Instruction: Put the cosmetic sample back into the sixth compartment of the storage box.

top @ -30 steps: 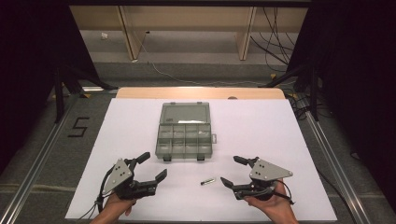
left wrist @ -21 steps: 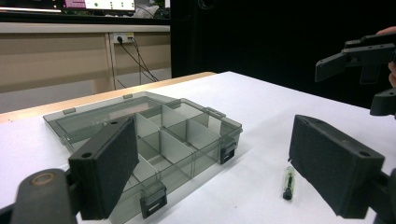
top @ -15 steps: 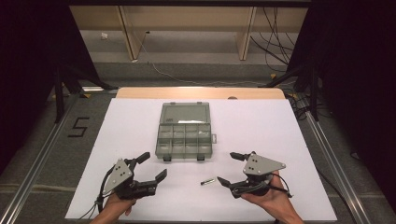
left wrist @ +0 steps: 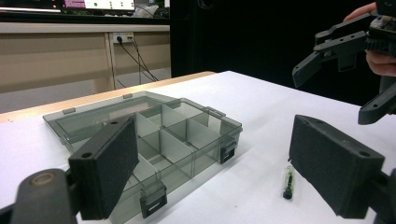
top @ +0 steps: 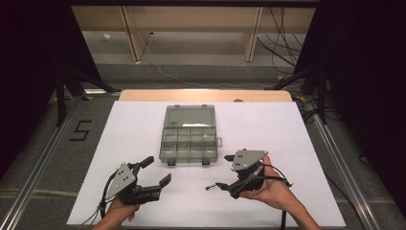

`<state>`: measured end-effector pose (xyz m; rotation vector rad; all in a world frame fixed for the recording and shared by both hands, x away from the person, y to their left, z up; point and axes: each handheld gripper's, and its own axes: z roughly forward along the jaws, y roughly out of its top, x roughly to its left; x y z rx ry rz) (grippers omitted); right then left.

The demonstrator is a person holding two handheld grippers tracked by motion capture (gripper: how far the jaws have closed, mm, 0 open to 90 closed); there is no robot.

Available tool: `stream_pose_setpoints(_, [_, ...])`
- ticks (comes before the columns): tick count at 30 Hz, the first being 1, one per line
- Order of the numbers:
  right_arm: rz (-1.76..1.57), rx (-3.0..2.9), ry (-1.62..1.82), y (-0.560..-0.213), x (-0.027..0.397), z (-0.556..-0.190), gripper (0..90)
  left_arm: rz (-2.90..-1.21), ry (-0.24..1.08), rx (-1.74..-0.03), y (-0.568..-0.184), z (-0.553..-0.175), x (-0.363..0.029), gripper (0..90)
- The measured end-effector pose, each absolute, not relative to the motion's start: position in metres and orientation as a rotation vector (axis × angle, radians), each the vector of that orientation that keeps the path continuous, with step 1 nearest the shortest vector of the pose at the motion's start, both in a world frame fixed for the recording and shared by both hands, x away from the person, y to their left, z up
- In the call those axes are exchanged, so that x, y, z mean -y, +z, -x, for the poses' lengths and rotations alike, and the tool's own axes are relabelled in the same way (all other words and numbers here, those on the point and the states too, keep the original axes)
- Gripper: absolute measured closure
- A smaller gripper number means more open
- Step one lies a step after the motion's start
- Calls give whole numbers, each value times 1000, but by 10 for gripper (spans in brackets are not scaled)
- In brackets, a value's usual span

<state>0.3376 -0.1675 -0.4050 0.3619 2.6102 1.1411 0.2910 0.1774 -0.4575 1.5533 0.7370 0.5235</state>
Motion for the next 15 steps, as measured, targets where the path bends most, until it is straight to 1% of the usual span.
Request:
stream_pose_setpoints(8, [-289,-2709,1000,-405,153,-346,180,-1555,524,-734,-458,-291,-177,150])
stream_pose_setpoints(15, [-199,-2786,860,-409,136,-356,220,-1553,523,-734,-457,-291,-177,150])
